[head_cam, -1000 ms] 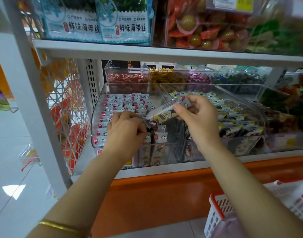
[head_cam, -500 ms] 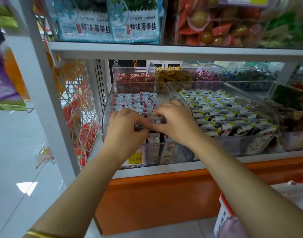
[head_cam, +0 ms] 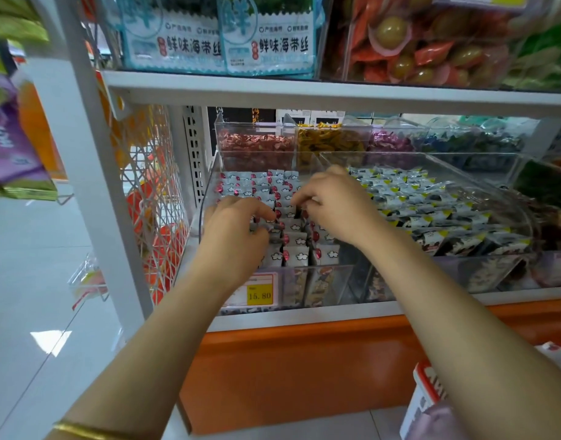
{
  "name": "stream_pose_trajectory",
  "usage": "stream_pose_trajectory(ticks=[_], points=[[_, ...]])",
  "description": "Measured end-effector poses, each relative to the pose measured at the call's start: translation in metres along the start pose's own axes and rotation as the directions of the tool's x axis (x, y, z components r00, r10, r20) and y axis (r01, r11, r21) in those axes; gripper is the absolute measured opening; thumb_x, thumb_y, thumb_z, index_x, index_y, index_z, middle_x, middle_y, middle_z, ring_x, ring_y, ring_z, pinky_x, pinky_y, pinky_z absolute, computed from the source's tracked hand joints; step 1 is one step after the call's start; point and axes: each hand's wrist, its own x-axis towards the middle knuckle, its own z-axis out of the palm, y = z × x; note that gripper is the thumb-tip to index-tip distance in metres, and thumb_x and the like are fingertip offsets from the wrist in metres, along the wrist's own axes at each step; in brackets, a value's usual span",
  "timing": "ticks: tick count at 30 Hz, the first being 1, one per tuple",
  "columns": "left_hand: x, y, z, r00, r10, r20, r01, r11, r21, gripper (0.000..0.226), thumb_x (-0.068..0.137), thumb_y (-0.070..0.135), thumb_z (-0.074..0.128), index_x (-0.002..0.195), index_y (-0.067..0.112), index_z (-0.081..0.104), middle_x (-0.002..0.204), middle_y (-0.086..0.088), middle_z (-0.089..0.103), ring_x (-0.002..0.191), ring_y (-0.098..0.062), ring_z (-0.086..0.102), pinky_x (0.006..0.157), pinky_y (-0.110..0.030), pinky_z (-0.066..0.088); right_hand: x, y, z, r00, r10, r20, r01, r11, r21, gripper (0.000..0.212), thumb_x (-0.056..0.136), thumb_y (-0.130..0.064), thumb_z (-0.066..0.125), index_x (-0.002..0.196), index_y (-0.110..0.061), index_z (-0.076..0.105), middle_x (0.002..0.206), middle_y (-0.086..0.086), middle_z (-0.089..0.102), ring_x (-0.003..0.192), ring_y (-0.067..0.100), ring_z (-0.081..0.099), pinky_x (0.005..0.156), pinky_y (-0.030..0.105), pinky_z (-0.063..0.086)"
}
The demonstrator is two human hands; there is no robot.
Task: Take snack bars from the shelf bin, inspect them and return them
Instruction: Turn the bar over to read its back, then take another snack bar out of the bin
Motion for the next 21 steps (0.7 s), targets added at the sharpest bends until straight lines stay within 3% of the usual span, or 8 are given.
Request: stream_pose_trajectory(ticks=[4, 7, 10, 13, 16, 19, 21], points=[[0.002, 0.002, 0.001, 1.0, -0.002, -0.008, 0.002, 0.999, -0.036, 0.033, 0.087, 0.001, 0.047, 0.108, 0.02, 0.063, 0.126, -0.007, 0.052, 0.122, -0.025, 0.04, 0.094, -0.028, 0.035, 0.007, -0.004, 0.011, 0.997, -0.047, 0.068, 0.058, 0.981, -0.185, 0.018, 0.085, -0.033, 0.065, 0.1, -0.026, 0.071, 0.105, -0.005, 0.065, 0.11, 0.022, 0.041, 0.089, 0.037, 0.032], [0.002, 0.003, 0.001, 1.0, -0.012, -0.021, 0.011, 0.997, -0.071, 0.031, 0.087, 0.0, 0.047, 0.103, 0.023, 0.061, 0.125, -0.005, 0.05, 0.119, -0.026, 0.042, 0.088, -0.025, 0.034, 0.007, -0.007, 0.019, 0.997, -0.057, 0.054, 0.067, 0.976, -0.207, 0.011, 0.081, -0.036, 0.068, 0.087, -0.027, 0.07, 0.1, -0.009, 0.063, 0.109, 0.019, 0.041, 0.088, 0.037, 0.028], [0.002, 0.003, -0.001, 0.999, -0.028, -0.029, 0.025, 0.992, -0.12, 0.03, 0.088, 0.001, 0.048, 0.105, 0.022, 0.061, 0.123, -0.004, 0.05, 0.109, -0.031, 0.051, 0.085, -0.033, 0.043, 0.006, -0.005, 0.016, 0.998, -0.053, -0.016, 0.052, 0.997, -0.055, 0.008, 0.086, -0.028, 0.064, 0.084, -0.021, 0.066, 0.091, -0.009, 0.057, 0.099, 0.016, 0.046, 0.084, 0.033, 0.034], [0.001, 0.004, -0.002, 0.997, -0.029, -0.073, 0.017, 0.987, -0.162, 0.032, 0.09, 0.002, 0.048, 0.115, 0.019, 0.059, 0.123, -0.002, 0.051, 0.109, -0.02, 0.051, 0.085, -0.026, 0.042, 0.001, -0.003, 0.002, 0.99, 0.024, -0.137, -0.002, 0.988, 0.156, 0.007, 0.091, -0.019, 0.057, 0.086, -0.016, 0.06, 0.089, -0.007, 0.051, 0.081, 0.009, 0.049, 0.067, 0.018, 0.038], [0.002, 0.005, 0.0, 0.994, -0.032, -0.105, 0.01, 0.98, -0.198, 0.034, 0.093, 0.008, 0.051, 0.126, 0.015, 0.054, 0.126, -0.001, 0.053, 0.103, -0.007, 0.048, 0.085, -0.019, 0.038, -0.01, -0.004, -0.012, 0.957, 0.091, -0.276, -0.018, 0.967, 0.255, 0.006, 0.093, -0.015, 0.054, 0.09, -0.012, 0.058, 0.089, -0.001, 0.058, 0.075, 0.011, 0.052, 0.066, 0.021, 0.042], [0.0, 0.006, 0.001, 0.996, -0.052, -0.071, 0.032, 0.966, -0.258, 0.041, 0.094, 0.017, 0.053, 0.135, 0.015, 0.048, 0.127, -0.001, 0.054, 0.102, -0.008, 0.05, 0.081, -0.02, 0.038, -0.024, -0.004, -0.024, 0.907, 0.168, -0.386, 0.0, 0.917, 0.399, 0.006, 0.095, -0.014, 0.051, 0.09, -0.011, 0.055, 0.083, 0.004, 0.059, 0.066, 0.015, 0.057, 0.057, 0.024, 0.047], [-0.001, 0.007, 0.002, 0.997, -0.059, -0.047, 0.044, 0.958, -0.284, 0.042, 0.094, 0.018, 0.052, 0.136, 0.015, 0.046, 0.128, -0.001, 0.055, 0.103, -0.009, 0.051, 0.082, -0.02, 0.037, -0.033, -0.003, -0.029, 0.889, 0.245, -0.388, -0.008, 0.854, 0.521, 0.007, 0.095, -0.014, 0.05, 0.089, -0.012, 0.052, 0.08, 0.004, 0.059, 0.058, 0.008, 0.059, 0.049, 0.017, 0.046]])
